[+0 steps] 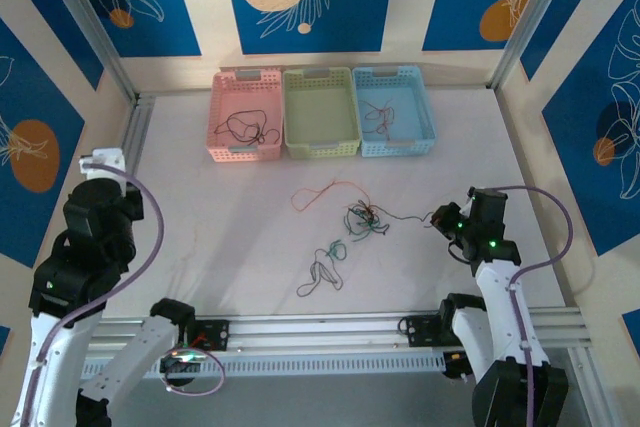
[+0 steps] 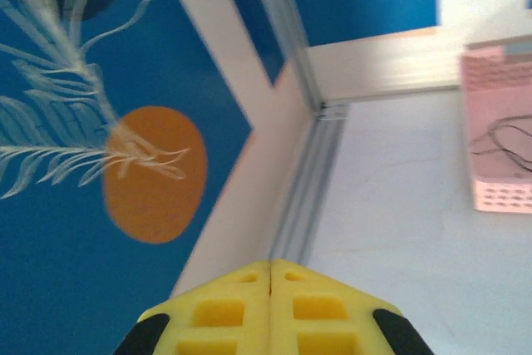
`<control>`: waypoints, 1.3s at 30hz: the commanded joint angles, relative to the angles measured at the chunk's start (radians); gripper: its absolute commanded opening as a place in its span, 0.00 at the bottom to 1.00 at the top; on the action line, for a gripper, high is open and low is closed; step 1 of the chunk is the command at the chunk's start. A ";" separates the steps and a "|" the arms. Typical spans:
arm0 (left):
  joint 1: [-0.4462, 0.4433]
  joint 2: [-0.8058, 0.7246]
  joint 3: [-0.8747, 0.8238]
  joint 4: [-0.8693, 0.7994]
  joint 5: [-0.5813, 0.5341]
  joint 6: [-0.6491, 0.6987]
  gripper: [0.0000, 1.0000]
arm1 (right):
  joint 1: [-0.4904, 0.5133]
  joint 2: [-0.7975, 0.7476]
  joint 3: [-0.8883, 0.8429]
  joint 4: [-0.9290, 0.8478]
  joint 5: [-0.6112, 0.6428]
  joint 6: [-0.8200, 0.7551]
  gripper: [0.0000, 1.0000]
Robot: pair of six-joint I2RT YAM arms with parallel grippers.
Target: Untangle the cables
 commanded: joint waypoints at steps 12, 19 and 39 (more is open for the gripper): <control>-0.268 0.356 -0.311 0.449 0.952 -0.407 0.36 | 0.038 0.028 -0.013 0.057 -0.088 0.001 0.00; -0.448 0.730 -0.227 0.635 0.973 -0.515 0.42 | 0.050 0.032 -0.011 0.060 -0.088 -0.004 0.00; -0.502 1.375 0.272 0.527 1.040 -0.652 0.63 | 0.087 0.031 -0.008 0.061 -0.074 -0.012 0.00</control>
